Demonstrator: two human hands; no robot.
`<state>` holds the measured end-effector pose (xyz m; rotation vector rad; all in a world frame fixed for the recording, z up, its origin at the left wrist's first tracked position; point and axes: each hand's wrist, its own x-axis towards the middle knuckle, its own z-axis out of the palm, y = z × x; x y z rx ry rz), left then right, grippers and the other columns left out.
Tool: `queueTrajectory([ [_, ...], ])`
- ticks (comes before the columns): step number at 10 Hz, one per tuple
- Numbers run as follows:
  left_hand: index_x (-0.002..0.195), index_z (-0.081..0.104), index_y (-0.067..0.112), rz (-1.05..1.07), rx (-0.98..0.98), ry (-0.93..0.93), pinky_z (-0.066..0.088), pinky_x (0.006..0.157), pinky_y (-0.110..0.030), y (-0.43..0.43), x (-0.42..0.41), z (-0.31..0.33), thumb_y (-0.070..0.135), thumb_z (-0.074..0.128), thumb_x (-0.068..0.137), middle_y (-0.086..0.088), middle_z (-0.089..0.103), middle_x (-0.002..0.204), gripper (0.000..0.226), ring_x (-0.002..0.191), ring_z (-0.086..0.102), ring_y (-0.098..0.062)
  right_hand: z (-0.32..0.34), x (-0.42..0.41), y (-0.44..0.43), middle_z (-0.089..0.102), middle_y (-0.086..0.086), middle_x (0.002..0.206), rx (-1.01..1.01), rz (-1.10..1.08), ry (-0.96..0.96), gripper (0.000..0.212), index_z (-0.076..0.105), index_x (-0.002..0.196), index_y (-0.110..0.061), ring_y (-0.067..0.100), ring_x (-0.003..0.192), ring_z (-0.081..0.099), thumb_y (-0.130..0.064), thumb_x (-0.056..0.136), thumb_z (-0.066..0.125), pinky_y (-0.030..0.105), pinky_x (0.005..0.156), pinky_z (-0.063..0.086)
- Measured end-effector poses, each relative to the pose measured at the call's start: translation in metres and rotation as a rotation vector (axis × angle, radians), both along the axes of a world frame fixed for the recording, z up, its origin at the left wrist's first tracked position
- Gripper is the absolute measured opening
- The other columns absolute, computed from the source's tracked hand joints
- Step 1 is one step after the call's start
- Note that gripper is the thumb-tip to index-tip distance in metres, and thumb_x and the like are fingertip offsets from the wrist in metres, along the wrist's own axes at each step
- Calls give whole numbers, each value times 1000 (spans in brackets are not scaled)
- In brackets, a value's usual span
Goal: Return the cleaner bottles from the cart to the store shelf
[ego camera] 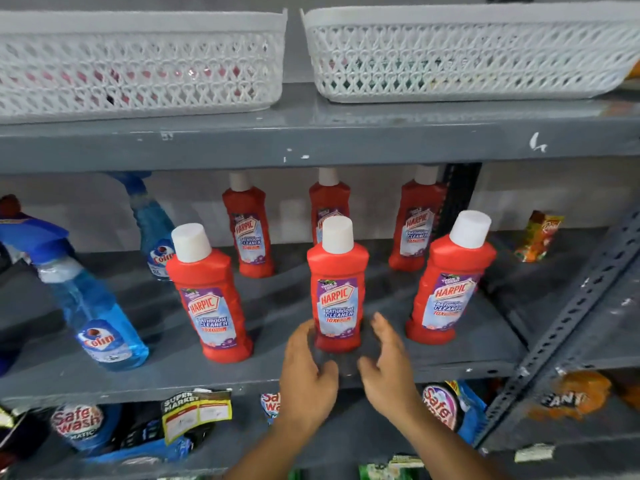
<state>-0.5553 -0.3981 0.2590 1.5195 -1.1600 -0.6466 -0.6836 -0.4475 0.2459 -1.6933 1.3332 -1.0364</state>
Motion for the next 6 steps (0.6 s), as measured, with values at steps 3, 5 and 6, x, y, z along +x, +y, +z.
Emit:
queueTrajectory([
  [3, 150, 15, 12, -460, 235, -6, 25, 119, -34, -36, -93, 6, 1, 49, 81, 0, 21, 158, 77, 146, 23, -15, 5, -108, -33, 48, 13, 141, 83, -256, -100, 63, 37, 140, -8, 26, 132, 45, 12, 80, 45, 38, 112, 34],
  [5, 137, 38, 27, -415, 213, 84, 32, 98, -16, -65, -134, 2, 7, 45, 61, 8, 51, 132, 79, 125, 48, -11, 4, -119, -49, 63, 6, 121, 62, -122, -141, 68, 49, 128, -16, 22, 115, 60, 20, 71, 38, 38, 104, 44],
  [6, 138, 38, 26, -389, 174, 122, 33, 97, -13, -63, -135, 5, 8, 45, 64, 9, 50, 136, 77, 126, 46, -6, 11, -123, -53, 54, 9, 135, 67, -156, -121, 68, 41, 137, -14, 17, 120, 53, 17, 76, 42, 36, 106, 39],
])
